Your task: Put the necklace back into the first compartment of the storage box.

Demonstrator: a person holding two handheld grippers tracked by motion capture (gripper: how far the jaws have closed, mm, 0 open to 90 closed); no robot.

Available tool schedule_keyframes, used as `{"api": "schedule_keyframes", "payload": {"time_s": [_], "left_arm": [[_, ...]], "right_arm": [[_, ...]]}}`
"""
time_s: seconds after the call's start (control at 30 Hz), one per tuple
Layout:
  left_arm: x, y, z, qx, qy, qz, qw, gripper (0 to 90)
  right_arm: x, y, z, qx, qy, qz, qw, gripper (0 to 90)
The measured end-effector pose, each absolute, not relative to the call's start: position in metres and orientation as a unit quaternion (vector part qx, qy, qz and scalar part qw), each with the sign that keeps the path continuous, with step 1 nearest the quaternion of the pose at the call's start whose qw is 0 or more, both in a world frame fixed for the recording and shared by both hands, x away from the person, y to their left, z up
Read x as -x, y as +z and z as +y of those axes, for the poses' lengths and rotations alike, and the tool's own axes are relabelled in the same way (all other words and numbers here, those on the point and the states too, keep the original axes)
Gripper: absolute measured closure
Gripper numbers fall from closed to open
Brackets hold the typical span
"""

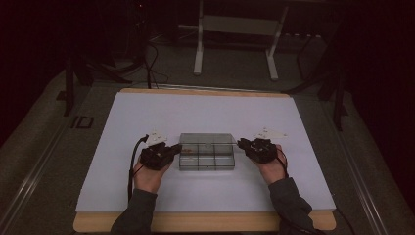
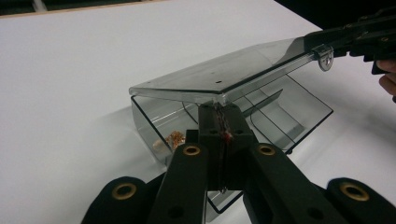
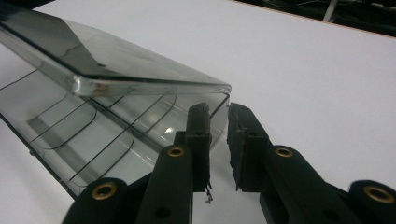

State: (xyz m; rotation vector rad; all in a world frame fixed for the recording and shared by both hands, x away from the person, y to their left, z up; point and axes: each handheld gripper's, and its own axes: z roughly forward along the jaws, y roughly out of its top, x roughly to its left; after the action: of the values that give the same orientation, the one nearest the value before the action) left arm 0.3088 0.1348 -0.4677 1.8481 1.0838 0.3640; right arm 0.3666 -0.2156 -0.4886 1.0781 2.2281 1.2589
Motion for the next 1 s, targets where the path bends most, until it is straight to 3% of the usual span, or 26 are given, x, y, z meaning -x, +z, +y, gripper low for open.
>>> {"api": "schedule_keyframes", "payload": {"time_s": [1.0], "left_arm": [[-0.295,-0.483,0.132,-0.764,0.152,0.445,0.441,88.2]], "right_arm": [[-0.369,-0.488,-0.222,-0.384,0.455,0.784,0.178,76.0]]}}
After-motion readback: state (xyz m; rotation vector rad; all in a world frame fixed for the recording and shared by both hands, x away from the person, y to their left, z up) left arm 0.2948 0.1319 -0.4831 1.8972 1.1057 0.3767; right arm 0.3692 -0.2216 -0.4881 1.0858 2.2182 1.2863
